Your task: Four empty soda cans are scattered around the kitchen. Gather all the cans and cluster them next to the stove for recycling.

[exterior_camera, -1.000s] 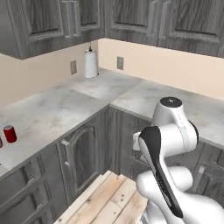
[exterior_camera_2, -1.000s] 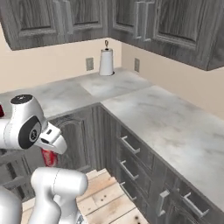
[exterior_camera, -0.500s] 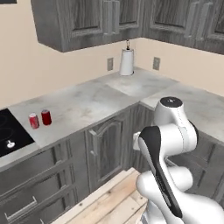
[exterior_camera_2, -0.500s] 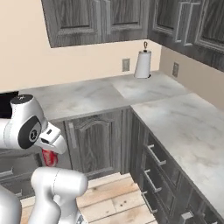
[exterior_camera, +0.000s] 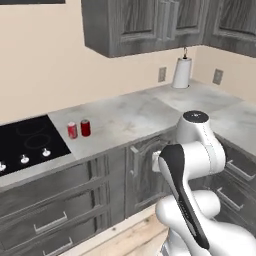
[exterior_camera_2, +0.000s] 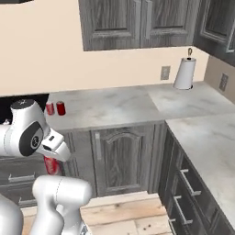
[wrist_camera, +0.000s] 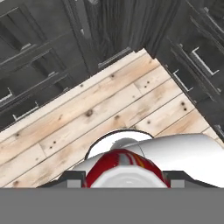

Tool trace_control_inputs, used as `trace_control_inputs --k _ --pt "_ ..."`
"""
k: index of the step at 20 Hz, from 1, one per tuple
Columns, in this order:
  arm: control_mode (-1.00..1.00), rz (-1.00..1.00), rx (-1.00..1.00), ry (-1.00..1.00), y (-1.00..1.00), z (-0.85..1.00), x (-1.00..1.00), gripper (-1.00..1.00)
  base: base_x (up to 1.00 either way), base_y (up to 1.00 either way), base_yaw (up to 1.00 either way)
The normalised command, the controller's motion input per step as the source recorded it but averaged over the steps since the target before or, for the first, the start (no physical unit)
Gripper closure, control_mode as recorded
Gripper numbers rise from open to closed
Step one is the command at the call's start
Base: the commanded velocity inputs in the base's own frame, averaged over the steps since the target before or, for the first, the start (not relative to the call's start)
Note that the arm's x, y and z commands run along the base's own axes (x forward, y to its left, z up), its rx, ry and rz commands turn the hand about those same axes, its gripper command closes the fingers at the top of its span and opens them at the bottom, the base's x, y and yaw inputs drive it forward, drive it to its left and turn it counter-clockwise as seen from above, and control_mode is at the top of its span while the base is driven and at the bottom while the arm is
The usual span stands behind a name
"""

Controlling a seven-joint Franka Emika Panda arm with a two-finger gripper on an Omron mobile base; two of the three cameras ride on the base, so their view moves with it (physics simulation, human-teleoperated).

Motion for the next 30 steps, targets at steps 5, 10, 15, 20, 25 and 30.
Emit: trace_control_inputs --k 5,10,15,20,25,30 --pt "1.00 0.00 0.00 0.00 0.00 0.00 0.00 1.00 0.46 0.40 0.38" --pt "1.00 0.00 0.00 0.00 0.00 0.00 0.00 1.00 0.31 0.27 0.33" --pt "1.00 0.00 0.00 0.00 0.00 0.00 0.00 1.00 0.02 0.04 0.17" --pt "1.00 0.00 0.00 0.00 0.00 0.00 0.00 1.00 0.19 0.26 0.09" --pt "1.00 0.00 0.00 0.00 0.00 0.00 0.00 1.00 0.59 0.39 0.07" --pt "1.00 0.00 0.00 0.00 0.00 0.00 0.00 1.00 0.57 0.38 0.08"
